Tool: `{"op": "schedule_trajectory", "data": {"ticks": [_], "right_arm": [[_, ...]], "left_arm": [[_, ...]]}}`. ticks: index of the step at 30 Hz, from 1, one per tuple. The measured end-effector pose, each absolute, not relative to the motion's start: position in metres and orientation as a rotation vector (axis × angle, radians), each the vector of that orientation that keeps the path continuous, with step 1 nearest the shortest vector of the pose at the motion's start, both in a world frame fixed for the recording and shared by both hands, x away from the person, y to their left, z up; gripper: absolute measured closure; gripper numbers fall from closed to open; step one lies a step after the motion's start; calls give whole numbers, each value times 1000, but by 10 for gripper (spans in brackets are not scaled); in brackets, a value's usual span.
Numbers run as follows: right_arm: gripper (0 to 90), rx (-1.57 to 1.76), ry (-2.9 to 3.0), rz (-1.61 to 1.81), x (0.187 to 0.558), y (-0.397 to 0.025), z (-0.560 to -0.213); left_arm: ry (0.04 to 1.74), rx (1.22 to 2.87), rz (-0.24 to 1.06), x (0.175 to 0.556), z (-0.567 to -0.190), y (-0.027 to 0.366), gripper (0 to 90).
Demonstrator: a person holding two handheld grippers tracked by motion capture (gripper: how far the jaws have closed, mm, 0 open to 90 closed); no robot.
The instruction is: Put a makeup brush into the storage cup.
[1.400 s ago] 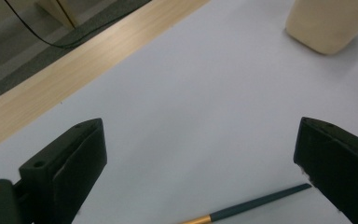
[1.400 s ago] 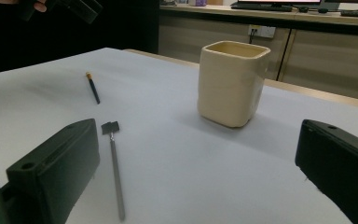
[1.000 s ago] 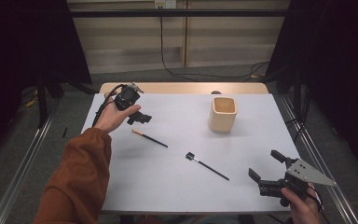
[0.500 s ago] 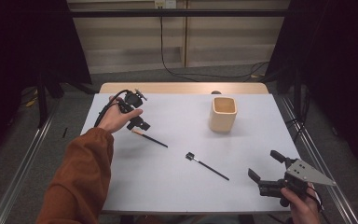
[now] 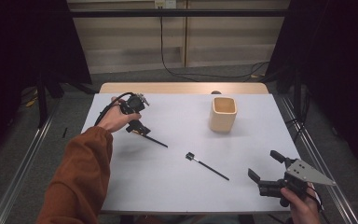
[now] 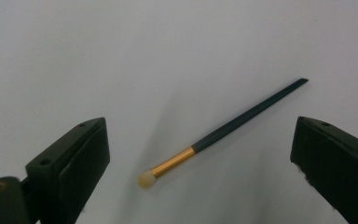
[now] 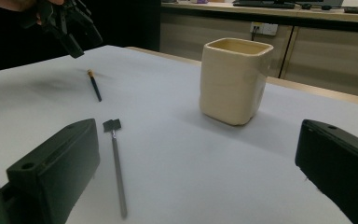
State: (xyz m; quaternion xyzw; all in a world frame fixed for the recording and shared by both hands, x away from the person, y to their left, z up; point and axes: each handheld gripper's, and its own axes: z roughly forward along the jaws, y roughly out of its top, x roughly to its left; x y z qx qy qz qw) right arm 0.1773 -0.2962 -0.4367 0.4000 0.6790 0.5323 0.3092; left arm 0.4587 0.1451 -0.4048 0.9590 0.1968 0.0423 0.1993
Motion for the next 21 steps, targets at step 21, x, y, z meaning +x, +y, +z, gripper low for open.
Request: {"op": "schedule_trajectory", "data": {"ticks": [21], "right_arm": [[0, 1053, 1800, 1408, 177, -296, -437]], "left_arm": [[259, 2798, 13, 452, -428, 132, 119]]}}
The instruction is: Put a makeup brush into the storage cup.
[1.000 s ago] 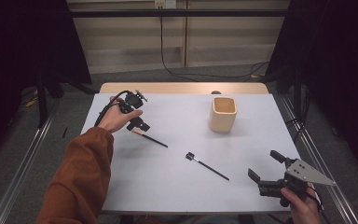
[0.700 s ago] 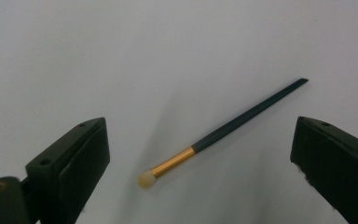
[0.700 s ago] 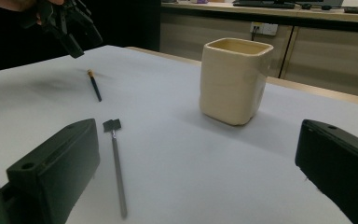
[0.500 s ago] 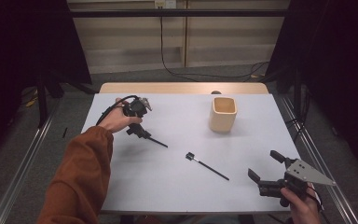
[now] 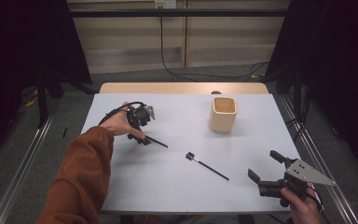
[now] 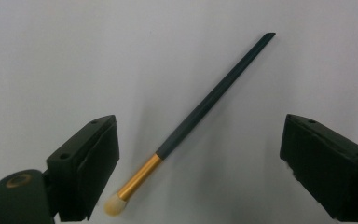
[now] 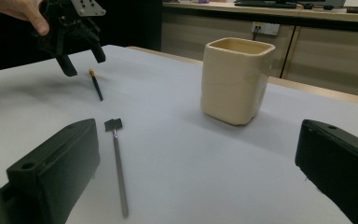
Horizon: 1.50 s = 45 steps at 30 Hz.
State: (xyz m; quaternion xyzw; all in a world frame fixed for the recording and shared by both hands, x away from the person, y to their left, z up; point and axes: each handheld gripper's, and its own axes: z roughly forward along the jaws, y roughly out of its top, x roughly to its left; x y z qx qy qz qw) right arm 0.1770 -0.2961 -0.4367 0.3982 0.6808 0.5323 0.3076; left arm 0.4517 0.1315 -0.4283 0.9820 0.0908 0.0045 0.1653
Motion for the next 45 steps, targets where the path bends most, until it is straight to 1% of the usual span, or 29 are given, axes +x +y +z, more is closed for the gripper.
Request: {"op": "schedule_trajectory", "data": {"ticks": [2, 3, 5, 6, 8, 9, 10, 11, 12, 13, 14, 15, 19, 22, 26, 29, 30, 31, 32, 33, 35, 40, 41, 44, 45], "right_arm": [[0, 1051, 1800, 1407, 177, -296, -437], [0, 1051, 1803, 1404, 177, -296, -437], [0, 1050, 1801, 1407, 177, -296, -437], [0, 1053, 1800, 1405, 177, -296, -437], [0, 1055, 1799, 1408, 177, -296, -437], [0, 1053, 1800, 1409, 177, -296, -437], [0, 1053, 1799, 1409, 177, -296, -437], [0, 1054, 1800, 1408, 177, -296, -437], [0, 1054, 1800, 1408, 177, -296, -437], [0, 1050, 1801, 1409, 177, -296, -437], [0, 1050, 1801, 1409, 177, -296, -437], [0, 1053, 1799, 1410, 177, -296, -437], [0, 1055, 1799, 1412, 177, -296, -437], [0, 1054, 1799, 1412, 177, -296, -437], [0, 1054, 1800, 1410, 177, -296, -437], [0, 1056, 1799, 1411, 177, -296, -437], [0, 1057, 1800, 1413, 177, -296, -437], [0, 1057, 1800, 1413, 177, -296, -437], [0, 1057, 1800, 1411, 177, -296, -437], [0, 1053, 1800, 1409, 177, -296, -437], [0, 1051, 1802, 1409, 177, -296, -437], [0, 1049, 1806, 1406, 177, -296, -437], [0, 1049, 1806, 1407, 177, -296, -437], [0, 1054, 1804, 1410, 177, -296, -437], [0, 1052, 1804, 1410, 177, -296, -437]], "left_arm": [[225, 2815, 26, 452, -429, 132, 127], [216, 2825, 39, 452, -431, 132, 169], [237, 2838, 34, 453, -433, 134, 169], [229, 2856, 44, 454, -434, 135, 216], [218, 2867, 60, 456, -437, 137, 234], [206, 2869, 80, 456, -436, 138, 262], [208, 2869, 81, 458, -435, 139, 332], [204, 2872, 80, 459, -435, 139, 371], [196, 2879, 89, 460, -436, 139, 371], [175, 2899, 94, 460, -436, 138, 422], [162, 2903, 84, 460, -436, 138, 422], [145, 2906, 95, 460, -436, 137, 477], [92, 2940, 100, 461, -438, 134, 525], [76, 2961, 95, 461, -441, 132, 587], [62, 2970, 82, 463, -443, 130, 633], [49, 2981, 61, 463, -444, 128, 649], [41, 2985, 53, 463, -444, 128, 684], [45, 2986, 43, 463, -444, 127, 684], [53, 2984, 29, 462, -445, 127, 729], [34, 2995, 24, 463, -445, 126, 729], [37, 3001, 9, 463, -445, 125, 776], [61, 3003, -12, 463, -446, 125, 820], [86, 2997, -27, 463, -446, 125, 829], [108, 2995, -33, 464, -446, 126, 833], [141, 2986, -37, 464, -447, 126, 833]]}}
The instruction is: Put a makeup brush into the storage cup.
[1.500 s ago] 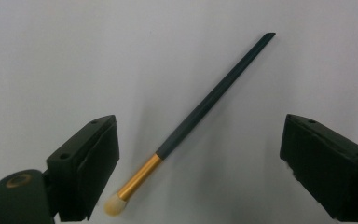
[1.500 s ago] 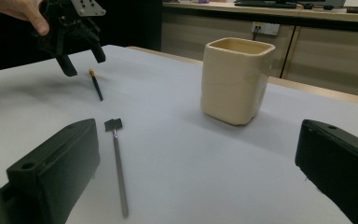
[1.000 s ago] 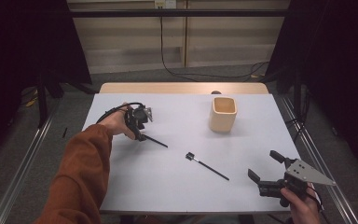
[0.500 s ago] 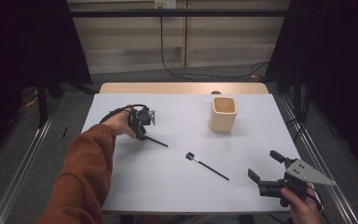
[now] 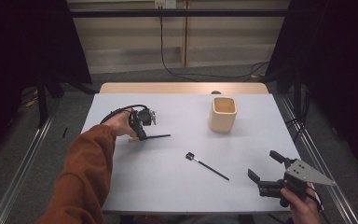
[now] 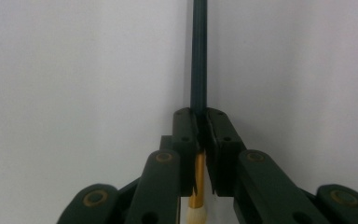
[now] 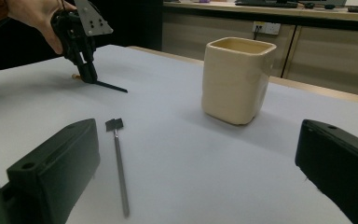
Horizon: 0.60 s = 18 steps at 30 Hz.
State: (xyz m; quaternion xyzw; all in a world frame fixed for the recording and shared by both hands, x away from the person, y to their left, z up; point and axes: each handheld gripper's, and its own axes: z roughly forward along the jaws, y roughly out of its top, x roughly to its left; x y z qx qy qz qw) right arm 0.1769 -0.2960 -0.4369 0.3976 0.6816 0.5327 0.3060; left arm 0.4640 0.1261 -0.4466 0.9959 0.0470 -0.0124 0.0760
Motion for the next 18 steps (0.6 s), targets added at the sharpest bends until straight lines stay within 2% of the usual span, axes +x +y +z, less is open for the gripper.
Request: {"op": "schedule_trajectory", "data": {"ticks": [12, 18], "right_arm": [[0, 1052, 1803, 1412, 177, -296, -437], [0, 1048, 1808, 1410, 177, -296, -437]], "left_arm": [[260, 2965, -81, 468, -443, 132, 835], [307, 2896, -99, 466, -431, 134, 835]]}}
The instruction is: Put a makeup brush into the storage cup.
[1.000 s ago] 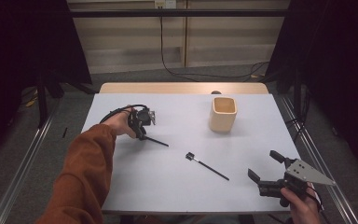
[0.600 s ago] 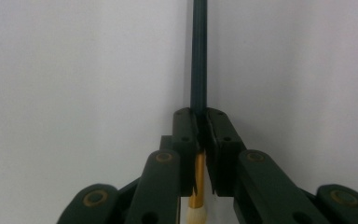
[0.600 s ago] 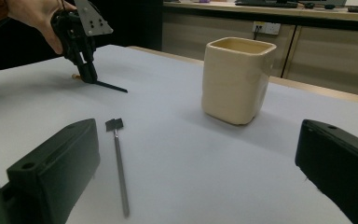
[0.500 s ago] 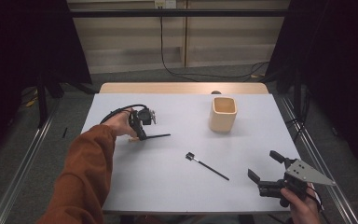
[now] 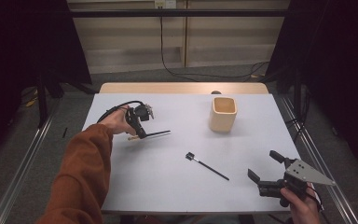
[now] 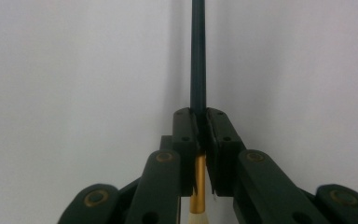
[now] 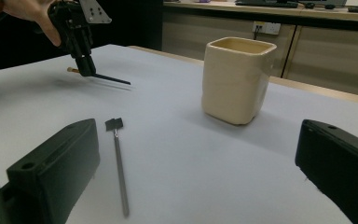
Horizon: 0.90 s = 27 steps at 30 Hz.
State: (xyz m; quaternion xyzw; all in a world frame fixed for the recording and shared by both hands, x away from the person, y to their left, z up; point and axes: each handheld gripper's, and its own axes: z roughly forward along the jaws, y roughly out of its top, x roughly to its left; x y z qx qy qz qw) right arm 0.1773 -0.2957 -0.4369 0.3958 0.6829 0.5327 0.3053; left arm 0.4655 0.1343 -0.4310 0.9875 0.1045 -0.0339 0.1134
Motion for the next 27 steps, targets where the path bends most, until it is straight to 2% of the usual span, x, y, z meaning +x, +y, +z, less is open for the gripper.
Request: {"op": "schedule_trajectory", "data": {"ticks": [18, 27], "right_arm": [[0, 1049, 1806, 1405, 177, -296, -437], [0, 1050, 1805, 1408, 177, -296, -437]], "left_arm": [[477, 2648, -139, 460, -409, 154, 835], [567, 2504, -82, 458, -415, 169, 835]]}}
